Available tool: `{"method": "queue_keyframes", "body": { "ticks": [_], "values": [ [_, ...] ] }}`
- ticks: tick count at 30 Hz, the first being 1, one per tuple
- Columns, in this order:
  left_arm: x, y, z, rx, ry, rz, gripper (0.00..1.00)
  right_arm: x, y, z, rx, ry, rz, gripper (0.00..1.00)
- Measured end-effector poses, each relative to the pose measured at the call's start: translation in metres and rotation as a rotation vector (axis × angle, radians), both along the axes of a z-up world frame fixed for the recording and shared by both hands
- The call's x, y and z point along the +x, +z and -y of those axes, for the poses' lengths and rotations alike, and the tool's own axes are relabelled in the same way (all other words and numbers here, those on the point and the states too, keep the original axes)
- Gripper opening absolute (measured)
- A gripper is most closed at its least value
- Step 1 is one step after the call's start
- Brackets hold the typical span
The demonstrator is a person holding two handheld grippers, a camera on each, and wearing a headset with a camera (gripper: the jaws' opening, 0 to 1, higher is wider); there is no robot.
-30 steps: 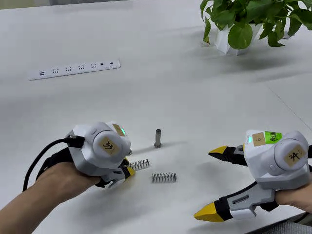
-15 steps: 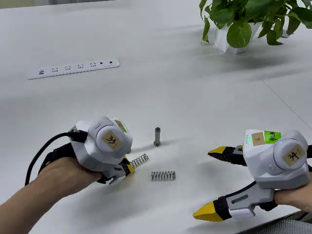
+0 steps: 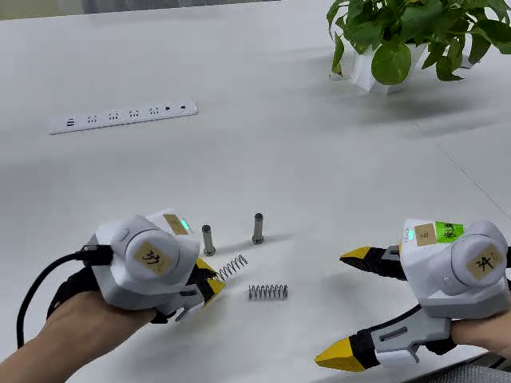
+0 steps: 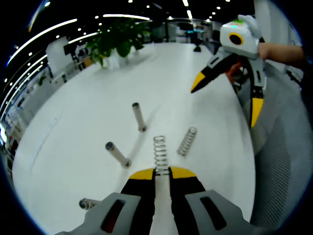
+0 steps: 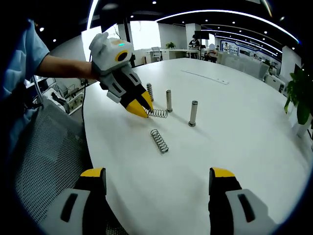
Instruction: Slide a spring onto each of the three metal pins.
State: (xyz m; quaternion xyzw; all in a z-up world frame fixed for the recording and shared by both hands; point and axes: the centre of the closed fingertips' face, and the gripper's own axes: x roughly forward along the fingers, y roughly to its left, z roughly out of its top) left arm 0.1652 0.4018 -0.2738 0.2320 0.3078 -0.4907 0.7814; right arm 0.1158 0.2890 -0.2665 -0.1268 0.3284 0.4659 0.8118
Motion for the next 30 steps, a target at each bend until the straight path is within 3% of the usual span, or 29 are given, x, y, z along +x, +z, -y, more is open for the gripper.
{"method": "queue_keyframes", "body": {
  "ticks": [2,7,9,14,21,30],
  "values": [
    [-0.005,0.005,0.0,-0.019,-0.014,0.019,0.1,0.002,0.003,-0.002,0.009,-0.002,0.004,0.87],
    [-0.013,0.009,0.001,-0.064,-0.034,0.03,0.1,0.004,0.01,-0.008,0.025,0.006,0.006,0.85],
    [-0.017,0.011,0.002,-0.1,-0.027,0.017,0.1,0.005,0.013,-0.011,0.029,0.017,0.009,0.84],
    [-0.028,0.021,0.011,-0.177,-0.067,0.019,0.1,0.008,0.029,-0.024,0.074,0.048,0.014,0.75],
    [-0.037,0.03,0.02,-0.213,-0.12,0.034,0.1,0.014,0.053,-0.04,0.16,0.082,0.009,0.67],
    [-0.045,0.036,0.023,-0.225,-0.176,0.056,0.1,0.006,0.055,-0.05,0.16,0.177,-0.037,0.48]
  ]
}}
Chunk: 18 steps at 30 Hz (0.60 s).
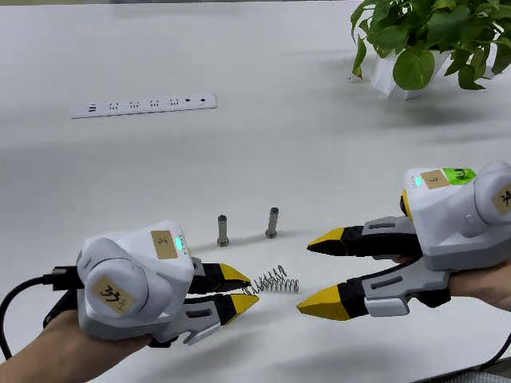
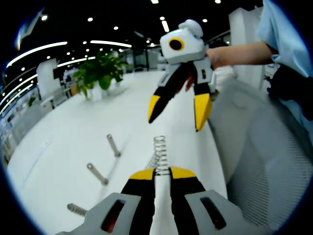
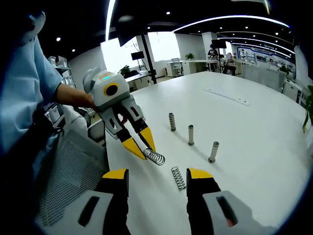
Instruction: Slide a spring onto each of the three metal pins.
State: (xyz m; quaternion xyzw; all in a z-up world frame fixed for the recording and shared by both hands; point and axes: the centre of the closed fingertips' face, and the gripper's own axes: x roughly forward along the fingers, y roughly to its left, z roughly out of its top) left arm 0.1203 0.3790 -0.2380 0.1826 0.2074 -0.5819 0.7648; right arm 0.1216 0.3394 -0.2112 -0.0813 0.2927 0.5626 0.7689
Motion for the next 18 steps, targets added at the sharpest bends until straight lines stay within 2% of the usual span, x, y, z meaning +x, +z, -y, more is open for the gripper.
{"method": "queue_keyframes", "body": {
  "ticks": [9,18],
  "values": [
    [-0.009,0.004,0.004,-0.028,-0.052,-0.013,0.1,-0.004,0.006,-0.011,0.036,0.05,-0.033,0.32],
    [-0.015,0.006,0.007,-0.035,-0.1,-0.009,0.1,-0.011,0.006,-0.016,0.052,0.078,-0.111,0.22]
  ]
}}
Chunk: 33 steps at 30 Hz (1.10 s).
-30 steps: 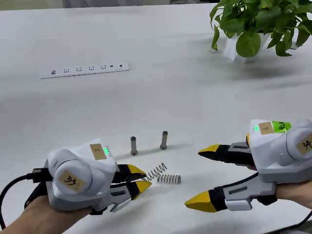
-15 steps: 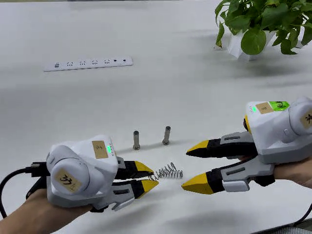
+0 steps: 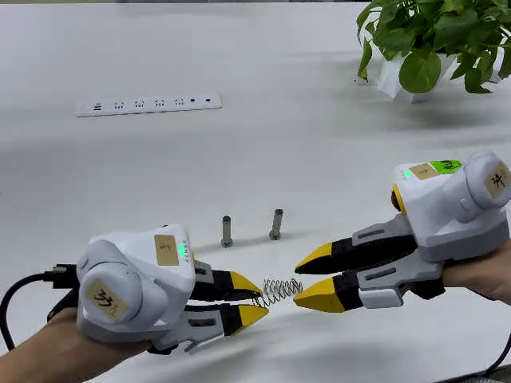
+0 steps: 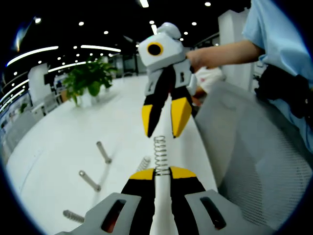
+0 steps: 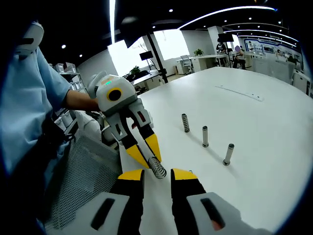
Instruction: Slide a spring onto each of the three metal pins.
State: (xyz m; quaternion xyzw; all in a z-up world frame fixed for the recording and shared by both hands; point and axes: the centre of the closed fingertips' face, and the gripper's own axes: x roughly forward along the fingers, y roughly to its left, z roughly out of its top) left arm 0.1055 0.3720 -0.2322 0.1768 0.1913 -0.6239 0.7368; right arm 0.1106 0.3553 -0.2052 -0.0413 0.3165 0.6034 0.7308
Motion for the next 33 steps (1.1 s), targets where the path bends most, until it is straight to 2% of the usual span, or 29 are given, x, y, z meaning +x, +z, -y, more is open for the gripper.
{"method": "queue_keyframes", "body": {
  "ticks": [10,22,28,33],
  "values": [
    [-0.007,-0.001,0.001,0.001,-0.047,0.002,0.1,-0.007,-0.006,0.0,-0.005,0.025,-0.061,0.15],
    [-0.008,-0.001,0.001,-0.001,-0.05,0.0,0.1,-0.009,-0.011,0.0,-0.03,0.041,-0.062,0.12],
    [-0.008,-0.002,0.002,0.001,-0.038,-0.013,0.1,-0.01,-0.003,-0.004,-0.048,0.054,-0.009,0.12],
    [-0.008,-0.004,0.005,0.003,-0.034,-0.022,0.1,-0.01,0.001,-0.008,-0.085,0.079,0.052,0.12]
  ]
}}
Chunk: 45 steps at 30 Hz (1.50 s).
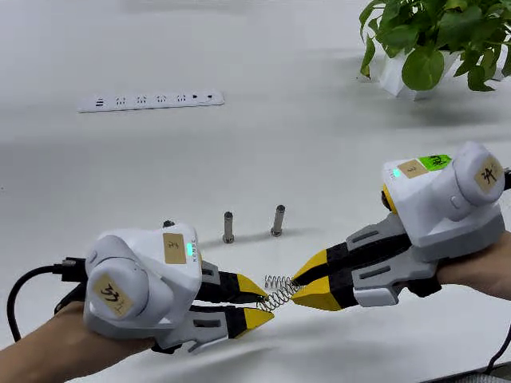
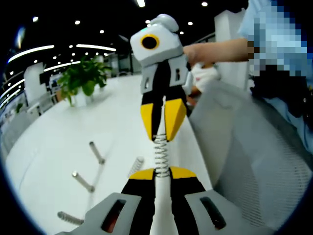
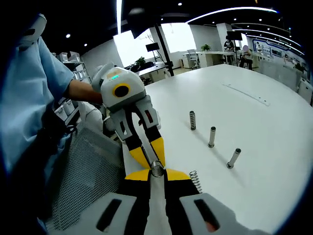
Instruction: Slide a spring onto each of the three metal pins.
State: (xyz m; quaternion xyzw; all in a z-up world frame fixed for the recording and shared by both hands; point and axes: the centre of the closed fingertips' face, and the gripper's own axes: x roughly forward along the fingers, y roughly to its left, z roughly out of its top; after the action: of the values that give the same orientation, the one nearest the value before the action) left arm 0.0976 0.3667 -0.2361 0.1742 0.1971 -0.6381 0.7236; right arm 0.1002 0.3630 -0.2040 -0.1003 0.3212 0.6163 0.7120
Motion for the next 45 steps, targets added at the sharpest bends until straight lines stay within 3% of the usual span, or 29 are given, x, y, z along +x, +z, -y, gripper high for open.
{"method": "queue_keyframes", "body": {
  "ticks": [7,17,24,28,33,39,45],
  "values": [
    [-0.001,-0.002,0.003,0.002,0.003,-0.015,0.1,-0.003,0.003,-0.004,-0.056,0.046,0.068,0.12],
    [-0.004,-0.005,0.004,-0.002,0.011,-0.035,0.1,-0.004,0.003,-0.01,-0.106,0.101,0.117,0.12],
    [-0.003,-0.004,0.004,-0.007,0.013,-0.026,0.1,-0.003,0.002,-0.008,-0.127,0.119,0.126,0.12],
    [-0.003,-0.003,0.005,-0.009,0.009,-0.017,0.1,-0.001,0.0,-0.004,-0.168,0.138,0.14,0.24],
    [-0.004,-0.004,0.009,-0.01,0.004,-0.016,0.1,-0.001,0.0,-0.003,-0.203,0.183,0.158,0.23],
    [-0.005,0.0,0.013,-0.023,-0.001,-0.014,0.1,-0.006,-0.004,-0.007,-0.245,0.258,0.152,0.21],
    [-0.005,0.003,0.016,-0.028,-0.003,-0.009,0.1,-0.006,-0.007,-0.009,-0.26,0.289,0.144,0.18]
  ]
}}
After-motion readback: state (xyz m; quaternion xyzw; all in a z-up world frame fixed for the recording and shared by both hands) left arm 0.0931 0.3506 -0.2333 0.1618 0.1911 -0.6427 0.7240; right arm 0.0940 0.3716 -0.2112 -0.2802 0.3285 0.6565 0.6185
